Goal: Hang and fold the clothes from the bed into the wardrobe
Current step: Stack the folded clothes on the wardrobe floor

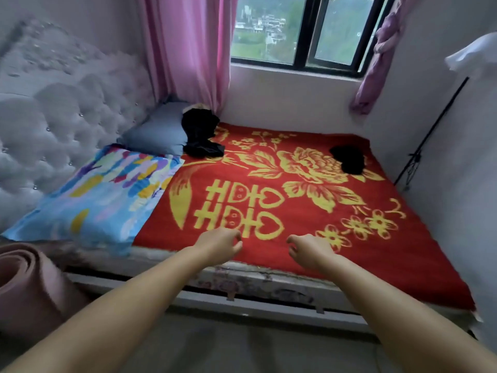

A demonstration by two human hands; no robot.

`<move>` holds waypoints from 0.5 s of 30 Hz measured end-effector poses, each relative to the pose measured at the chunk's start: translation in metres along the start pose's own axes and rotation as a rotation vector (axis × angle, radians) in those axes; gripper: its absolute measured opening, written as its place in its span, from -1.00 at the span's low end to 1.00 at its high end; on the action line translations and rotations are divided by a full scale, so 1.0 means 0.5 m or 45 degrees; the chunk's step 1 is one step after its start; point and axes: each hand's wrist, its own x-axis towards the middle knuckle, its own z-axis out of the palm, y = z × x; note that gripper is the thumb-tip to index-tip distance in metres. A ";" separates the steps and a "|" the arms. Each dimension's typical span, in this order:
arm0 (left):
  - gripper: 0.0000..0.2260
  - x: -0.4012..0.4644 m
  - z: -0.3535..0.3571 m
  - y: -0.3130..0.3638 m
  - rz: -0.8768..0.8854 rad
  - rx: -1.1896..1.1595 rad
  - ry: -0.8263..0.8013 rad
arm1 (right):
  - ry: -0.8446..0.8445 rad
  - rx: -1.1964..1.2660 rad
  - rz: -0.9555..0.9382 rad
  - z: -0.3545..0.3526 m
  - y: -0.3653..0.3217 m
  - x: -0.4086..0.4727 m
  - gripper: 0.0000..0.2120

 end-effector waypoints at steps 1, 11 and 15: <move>-0.73 0.035 0.003 0.015 0.018 -0.004 -0.023 | -0.005 0.003 0.024 0.003 0.032 0.005 -0.68; -0.73 0.396 0.025 0.091 0.201 0.071 -0.121 | 0.036 0.071 0.208 -0.016 0.247 0.198 -0.64; -0.72 0.572 0.015 0.110 0.240 0.140 -0.179 | 0.017 0.101 0.322 -0.029 0.345 0.297 -0.64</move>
